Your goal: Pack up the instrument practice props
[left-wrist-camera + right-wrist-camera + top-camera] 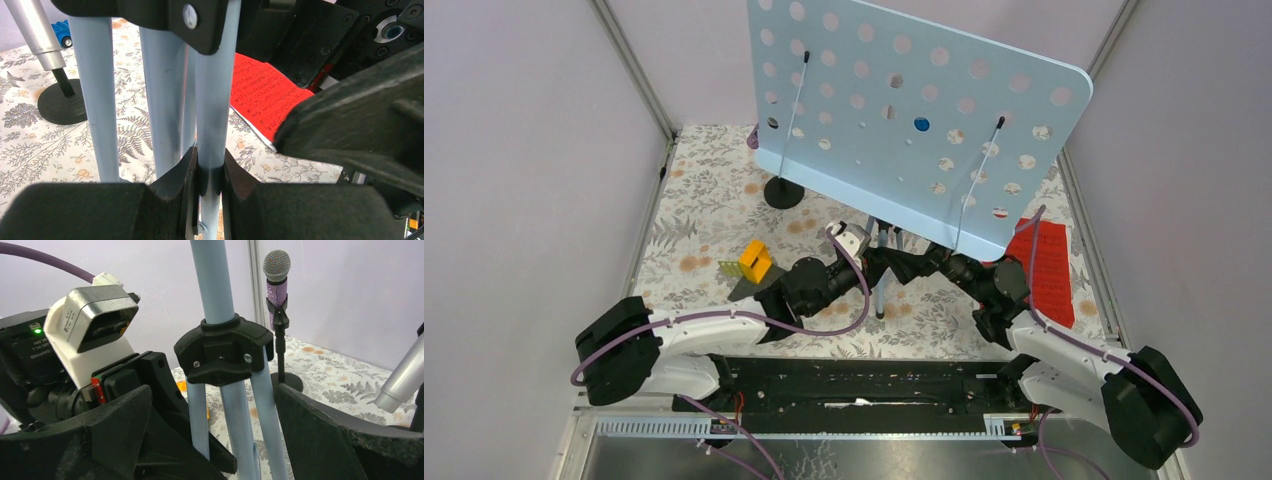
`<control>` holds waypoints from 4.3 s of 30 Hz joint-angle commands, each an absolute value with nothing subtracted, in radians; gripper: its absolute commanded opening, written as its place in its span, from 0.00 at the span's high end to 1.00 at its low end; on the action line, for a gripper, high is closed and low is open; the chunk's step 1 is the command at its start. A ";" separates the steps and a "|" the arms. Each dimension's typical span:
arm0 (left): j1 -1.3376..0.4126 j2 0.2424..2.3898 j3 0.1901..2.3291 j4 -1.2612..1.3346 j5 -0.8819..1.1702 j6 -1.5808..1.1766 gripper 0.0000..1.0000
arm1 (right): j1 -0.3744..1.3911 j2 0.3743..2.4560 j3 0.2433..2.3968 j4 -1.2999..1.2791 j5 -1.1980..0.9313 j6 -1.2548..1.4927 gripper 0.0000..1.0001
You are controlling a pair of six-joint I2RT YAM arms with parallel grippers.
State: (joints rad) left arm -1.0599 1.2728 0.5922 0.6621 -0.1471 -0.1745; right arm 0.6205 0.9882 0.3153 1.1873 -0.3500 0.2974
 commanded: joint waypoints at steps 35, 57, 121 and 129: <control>-1.120 1.319 0.505 0.388 -0.248 -0.310 0.03 | 0.745 1.225 0.450 1.111 -0.129 0.004 0.82; -1.113 1.469 0.492 0.842 -0.373 -0.147 0.01 | 0.744 1.060 0.470 0.870 -0.179 0.119 0.92; -1.051 1.552 0.602 0.533 -0.062 -0.267 1.00 | 0.719 1.090 0.285 0.674 0.625 0.518 1.00; -1.052 1.625 0.713 0.406 -0.084 -0.269 1.00 | 0.597 1.215 0.345 0.659 0.504 0.585 1.00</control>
State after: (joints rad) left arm -1.0550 1.5608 0.6281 0.4614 -0.0277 -0.2470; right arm 0.6033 1.1648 0.3202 0.7715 0.7567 0.6880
